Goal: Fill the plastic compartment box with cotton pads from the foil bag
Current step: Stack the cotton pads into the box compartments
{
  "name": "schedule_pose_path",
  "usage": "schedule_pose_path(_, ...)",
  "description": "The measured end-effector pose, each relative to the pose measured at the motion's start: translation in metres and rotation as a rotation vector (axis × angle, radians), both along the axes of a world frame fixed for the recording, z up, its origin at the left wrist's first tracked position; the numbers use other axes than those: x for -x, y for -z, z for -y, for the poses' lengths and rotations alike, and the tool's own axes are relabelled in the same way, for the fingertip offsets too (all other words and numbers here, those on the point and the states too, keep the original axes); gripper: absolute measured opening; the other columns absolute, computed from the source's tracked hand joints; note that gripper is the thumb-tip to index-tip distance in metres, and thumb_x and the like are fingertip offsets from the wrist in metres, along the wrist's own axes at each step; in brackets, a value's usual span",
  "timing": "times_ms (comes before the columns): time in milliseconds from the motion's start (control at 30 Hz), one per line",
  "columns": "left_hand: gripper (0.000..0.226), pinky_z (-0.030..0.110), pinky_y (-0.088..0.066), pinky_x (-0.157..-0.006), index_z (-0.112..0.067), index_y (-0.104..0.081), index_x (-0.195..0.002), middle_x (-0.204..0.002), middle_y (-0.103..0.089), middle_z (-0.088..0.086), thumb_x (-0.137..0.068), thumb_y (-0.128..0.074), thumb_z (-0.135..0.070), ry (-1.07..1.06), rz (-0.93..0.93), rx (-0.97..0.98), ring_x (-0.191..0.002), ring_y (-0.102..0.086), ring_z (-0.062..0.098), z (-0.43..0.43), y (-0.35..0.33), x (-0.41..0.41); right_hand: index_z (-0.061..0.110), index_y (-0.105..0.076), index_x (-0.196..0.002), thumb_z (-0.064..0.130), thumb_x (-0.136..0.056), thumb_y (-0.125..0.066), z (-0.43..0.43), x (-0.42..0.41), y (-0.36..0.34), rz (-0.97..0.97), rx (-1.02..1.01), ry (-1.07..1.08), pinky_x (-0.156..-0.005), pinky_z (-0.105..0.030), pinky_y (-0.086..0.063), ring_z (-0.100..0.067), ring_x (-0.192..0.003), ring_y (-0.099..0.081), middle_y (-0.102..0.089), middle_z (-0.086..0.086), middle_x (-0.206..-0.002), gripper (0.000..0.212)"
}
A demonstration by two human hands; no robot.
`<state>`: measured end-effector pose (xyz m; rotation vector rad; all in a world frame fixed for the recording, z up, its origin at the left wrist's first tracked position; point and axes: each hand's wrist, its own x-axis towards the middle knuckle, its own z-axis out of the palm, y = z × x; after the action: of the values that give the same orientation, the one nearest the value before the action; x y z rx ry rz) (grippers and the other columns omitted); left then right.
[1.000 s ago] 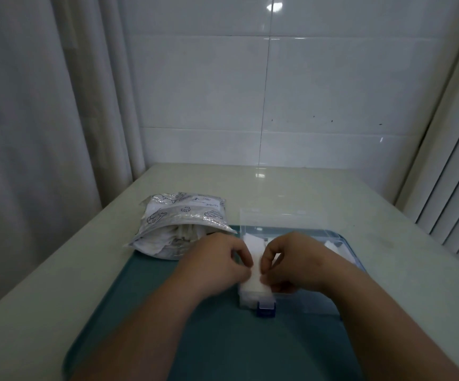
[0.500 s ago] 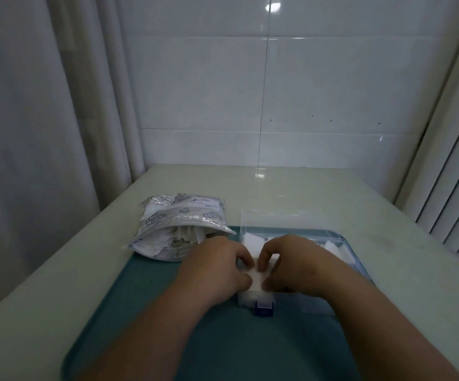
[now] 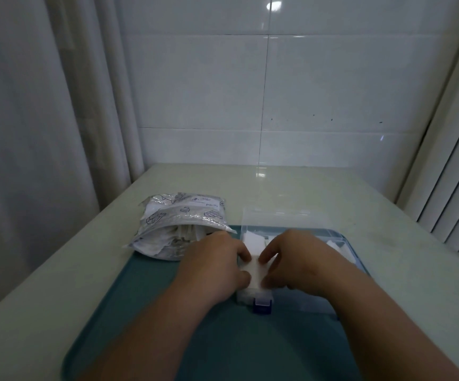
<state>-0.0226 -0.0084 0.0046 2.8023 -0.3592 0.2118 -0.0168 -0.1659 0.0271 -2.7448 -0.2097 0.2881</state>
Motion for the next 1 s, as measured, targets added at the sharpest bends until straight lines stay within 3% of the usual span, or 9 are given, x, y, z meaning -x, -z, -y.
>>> schedule_pose_path(133, 0.030, 0.025, -0.042, -0.079, -0.040, -0.068, -0.112, -0.114, -0.056, -0.010, -0.083, -0.063, -0.039, 0.024, -0.096, 0.004, -0.106, -0.056, 0.014, 0.000, 0.002, 0.000, 0.030, -0.069, -0.117, 0.031, -0.078, -0.075, -0.001, 0.000, 0.007, -0.014, 0.040, -0.058, -0.092, -0.027, -0.051, -0.010, -0.094, -0.062, -0.068, 0.005, -0.113, 0.039)
schedule_pose_path(333, 0.031, 0.021, -0.044, -0.072, -0.037, -0.071, -0.106, -0.087, -0.054, -0.015, -0.075, -0.070, -0.035, 0.004, -0.091, 0.087, -0.088, -0.057, 0.007, -0.002, 0.003, -0.003, 0.032, -0.072, -0.109, 0.035, -0.074, -0.079, 0.003, -0.002, 0.007, -0.015, -0.012, -0.022, -0.086, -0.025, -0.053, -0.006, -0.086, -0.061, -0.068, 0.009, -0.106, 0.036)
schedule_pose_path(533, 0.028, 0.019, -0.041, -0.066, -0.031, -0.074, -0.105, -0.088, -0.056, -0.013, -0.078, -0.071, -0.031, 0.012, -0.154, 0.174, -0.081, -0.054, 0.006, 0.002, 0.004, -0.004, 0.029, -0.072, -0.108, 0.028, -0.075, -0.079, 0.003, -0.003, 0.008, -0.035, -0.043, -0.013, -0.085, -0.022, -0.052, -0.006, -0.083, -0.059, -0.062, 0.012, -0.093, 0.033)
schedule_pose_path(633, 0.027, 0.017, -0.038, -0.061, -0.030, -0.073, -0.106, -0.087, -0.052, -0.014, -0.079, -0.070, -0.030, 0.024, -0.161, 0.203, -0.079, -0.052, 0.005, 0.002, 0.006, -0.004, 0.032, -0.072, -0.106, 0.028, -0.075, -0.078, 0.003, -0.003, 0.008, -0.023, -0.017, -0.007, -0.086, -0.023, -0.051, -0.007, -0.088, -0.060, -0.064, 0.011, -0.100, 0.032)
schedule_pose_path(767, 0.025, 0.021, -0.045, -0.072, -0.034, -0.074, -0.107, -0.097, -0.066, -0.015, -0.083, -0.068, -0.039, 0.045, -0.165, 0.238, -0.088, -0.059, 0.003, -0.004, 0.003, -0.006, 0.036, -0.072, -0.104, 0.027, -0.075, -0.078, 0.007, -0.004, 0.005, -0.003, 0.008, 0.011, -0.082, -0.025, -0.054, -0.009, -0.084, -0.063, -0.068, 0.008, -0.104, 0.031)
schedule_pose_path(867, 0.010, 0.021, -0.049, -0.076, -0.036, -0.075, -0.090, -0.090, -0.070, -0.019, -0.082, -0.069, -0.034, -0.032, -0.124, 0.384, -0.085, -0.062, -0.001, -0.016, -0.002, -0.010, 0.034, -0.073, -0.095, 0.018, -0.078, -0.075, 0.010, -0.005, 0.001, 0.020, -0.050, 0.035, -0.072, -0.023, -0.056, -0.007, -0.070, -0.064, -0.071, 0.007, -0.094, 0.023)
schedule_pose_path(933, 0.009, 0.026, -0.052, -0.080, -0.034, -0.072, -0.082, -0.086, -0.070, -0.018, -0.082, -0.066, -0.027, -0.133, -0.029, 0.401, -0.084, -0.063, 0.003, -0.024, -0.005, -0.012, 0.032, -0.072, -0.089, 0.017, -0.080, -0.072, 0.010, -0.006, 0.000, 0.074, -0.101, 0.051, -0.071, -0.022, -0.055, -0.006, -0.072, -0.063, -0.070, 0.008, -0.091, 0.018)
schedule_pose_path(1000, 0.016, 0.028, -0.051, -0.081, -0.029, -0.074, -0.091, -0.094, -0.072, -0.011, -0.086, -0.060, -0.023, -0.229, 0.060, 0.338, -0.090, -0.064, 0.013, -0.031, -0.006, -0.015, 0.030, -0.072, -0.091, 0.019, -0.081, -0.071, 0.010, -0.007, 0.000, 0.121, -0.139, 0.067, -0.075, -0.023, -0.055, -0.005, -0.078, -0.062, -0.068, 0.009, -0.092, 0.015)
